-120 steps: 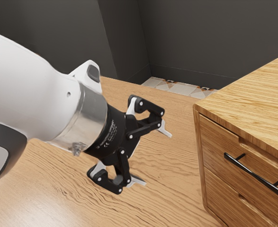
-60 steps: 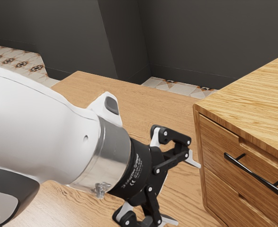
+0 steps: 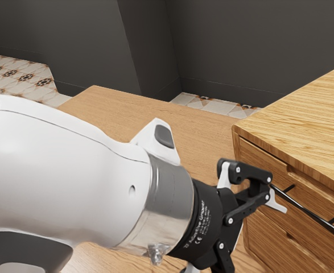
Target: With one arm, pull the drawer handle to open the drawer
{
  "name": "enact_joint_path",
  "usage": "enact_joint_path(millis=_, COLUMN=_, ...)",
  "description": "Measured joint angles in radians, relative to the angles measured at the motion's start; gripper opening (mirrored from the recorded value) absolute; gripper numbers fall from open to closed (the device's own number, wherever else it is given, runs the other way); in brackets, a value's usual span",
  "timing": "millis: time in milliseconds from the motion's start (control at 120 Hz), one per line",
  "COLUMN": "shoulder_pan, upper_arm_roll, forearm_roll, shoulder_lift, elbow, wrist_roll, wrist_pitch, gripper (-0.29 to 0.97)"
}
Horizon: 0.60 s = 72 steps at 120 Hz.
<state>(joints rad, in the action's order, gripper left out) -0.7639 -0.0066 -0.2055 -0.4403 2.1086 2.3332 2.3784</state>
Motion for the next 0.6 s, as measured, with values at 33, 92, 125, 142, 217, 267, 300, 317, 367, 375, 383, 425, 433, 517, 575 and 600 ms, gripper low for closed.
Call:
enact_joint_path(millis=33, shoulder_pan=0.001, upper_arm_roll=-0.001, forearm_roll=-0.003, shoulder_lift=-0.003, elbow=0.002, wrist_roll=0.0, wrist_pitch=-0.002, gripper=0.67)
enact_joint_path(millis=92, shoulder_pan=0.011, upper_arm_roll=0.0, forearm_roll=-0.006, shoulder_lift=-0.013, elbow=0.005, wrist_roll=-0.001, wrist_pitch=-0.015, gripper=0.67)
enact_joint_path(millis=125, shoulder_pan=0.025, upper_arm_roll=0.0, forearm_roll=-0.007, shoulder_lift=-0.016, elbow=0.006, wrist_roll=-0.005, wrist_pitch=-0.024, gripper=0.67)
enact_joint_path(millis=142, shoulder_pan=0.032, upper_arm_roll=0.0, forearm_roll=-0.008, shoulder_lift=-0.017, elbow=0.006, wrist_roll=-0.008, wrist_pitch=-0.028, gripper=0.67)
enact_joint_path(millis=217, shoulder_pan=0.054, upper_arm_roll=0.001, forearm_roll=-0.024, shoulder_lift=-0.019, elbow=0.006, wrist_roll=-0.033, wrist_pitch=-0.039, gripper=0.67)
enact_joint_path(millis=267, shoulder_pan=0.063, upper_arm_roll=0.002, forearm_roll=-0.039, shoulder_lift=-0.02, elbow=0.006, wrist_roll=-0.052, wrist_pitch=-0.045, gripper=0.67)
enact_joint_path(millis=300, shoulder_pan=0.066, upper_arm_roll=0.002, forearm_roll=-0.046, shoulder_lift=-0.02, elbow=0.006, wrist_roll=-0.066, wrist_pitch=-0.048, gripper=0.67)
enact_joint_path(millis=317, shoulder_pan=0.067, upper_arm_roll=0.002, forearm_roll=-0.049, shoulder_lift=-0.019, elbow=0.007, wrist_roll=-0.073, wrist_pitch=-0.049, gripper=0.67)
enact_joint_path(millis=367, shoulder_pan=0.068, upper_arm_roll=0.002, forearm_roll=-0.057, shoulder_lift=-0.017, elbow=0.007, wrist_roll=-0.095, wrist_pitch=-0.053, gripper=0.67)
enact_joint_path(millis=375, shoulder_pan=0.068, upper_arm_roll=0.002, forearm_roll=-0.058, shoulder_lift=-0.016, elbow=0.007, wrist_roll=-0.099, wrist_pitch=-0.054, gripper=0.67)
enact_joint_path(millis=383, shoulder_pan=0.068, upper_arm_roll=0.002, forearm_roll=-0.061, shoulder_lift=-0.016, elbow=0.007, wrist_roll=-0.103, wrist_pitch=-0.054, gripper=0.67)
enact_joint_path(millis=425, shoulder_pan=0.068, upper_arm_roll=0.001, forearm_roll=-0.081, shoulder_lift=-0.015, elbow=0.008, wrist_roll=-0.127, wrist_pitch=-0.057, gripper=0.67)
enact_joint_path(millis=433, shoulder_pan=0.068, upper_arm_roll=0.001, forearm_roll=-0.085, shoulder_lift=-0.014, elbow=0.008, wrist_roll=-0.133, wrist_pitch=-0.057, gripper=0.67)
enact_joint_path(millis=517, shoulder_pan=0.068, upper_arm_roll=0.001, forearm_roll=-0.112, shoulder_lift=-0.014, elbow=0.008, wrist_roll=-0.192, wrist_pitch=-0.06, gripper=0.67)
enact_joint_path(millis=575, shoulder_pan=0.068, upper_arm_roll=0.002, forearm_roll=-0.124, shoulder_lift=-0.014, elbow=0.015, wrist_roll=-0.235, wrist_pitch=-0.059, gripper=0.67)
enact_joint_path(millis=600, shoulder_pan=0.068, upper_arm_roll=0.003, forearm_roll=-0.127, shoulder_lift=-0.014, elbow=0.018, wrist_roll=-0.253, wrist_pitch=-0.055, gripper=0.67)
